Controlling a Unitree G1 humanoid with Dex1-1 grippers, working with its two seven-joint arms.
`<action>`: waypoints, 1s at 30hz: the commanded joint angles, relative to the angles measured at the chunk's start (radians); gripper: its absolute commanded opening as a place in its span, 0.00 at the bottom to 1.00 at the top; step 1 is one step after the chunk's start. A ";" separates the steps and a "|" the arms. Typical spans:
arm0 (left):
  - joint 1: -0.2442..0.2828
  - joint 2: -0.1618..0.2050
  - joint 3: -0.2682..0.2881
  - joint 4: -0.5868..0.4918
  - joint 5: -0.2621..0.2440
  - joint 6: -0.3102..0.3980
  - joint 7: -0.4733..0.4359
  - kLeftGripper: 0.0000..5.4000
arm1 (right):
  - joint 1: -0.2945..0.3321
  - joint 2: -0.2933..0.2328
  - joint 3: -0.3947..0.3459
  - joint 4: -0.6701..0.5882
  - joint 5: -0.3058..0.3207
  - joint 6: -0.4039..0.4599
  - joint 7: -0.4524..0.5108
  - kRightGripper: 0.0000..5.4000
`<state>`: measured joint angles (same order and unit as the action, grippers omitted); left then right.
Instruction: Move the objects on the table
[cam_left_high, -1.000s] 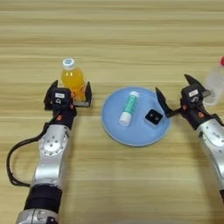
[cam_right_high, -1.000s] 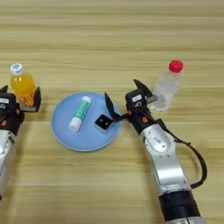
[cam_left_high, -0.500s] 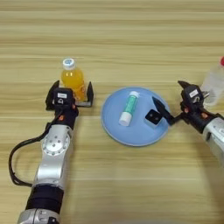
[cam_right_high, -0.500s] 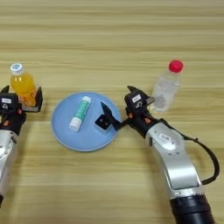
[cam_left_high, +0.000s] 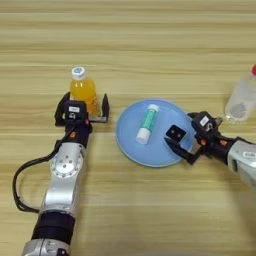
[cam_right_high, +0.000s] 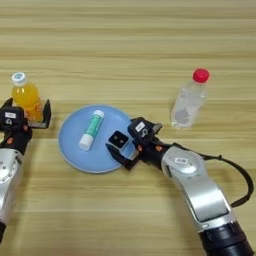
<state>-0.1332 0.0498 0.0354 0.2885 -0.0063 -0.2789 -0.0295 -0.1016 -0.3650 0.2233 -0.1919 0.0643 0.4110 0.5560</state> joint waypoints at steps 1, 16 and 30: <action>0.007 -0.006 -0.004 -0.012 0.010 0.012 0.009 1.00 | -0.049 -0.003 0.024 0.057 -0.020 0.019 0.010 1.00; 0.009 -0.010 -0.015 -0.018 0.013 0.015 0.021 1.00 | -0.070 0.008 0.069 0.115 -0.025 0.029 0.050 1.00; 0.009 -0.013 -0.020 -0.018 0.016 0.015 0.028 1.00 | -0.066 0.002 0.062 0.159 -0.029 0.016 0.063 0.86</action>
<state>-0.1285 0.0400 0.0210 0.2842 -0.0034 -0.2781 -0.0047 -0.1710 -0.3526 0.2898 -0.0521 0.0407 0.4214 0.6183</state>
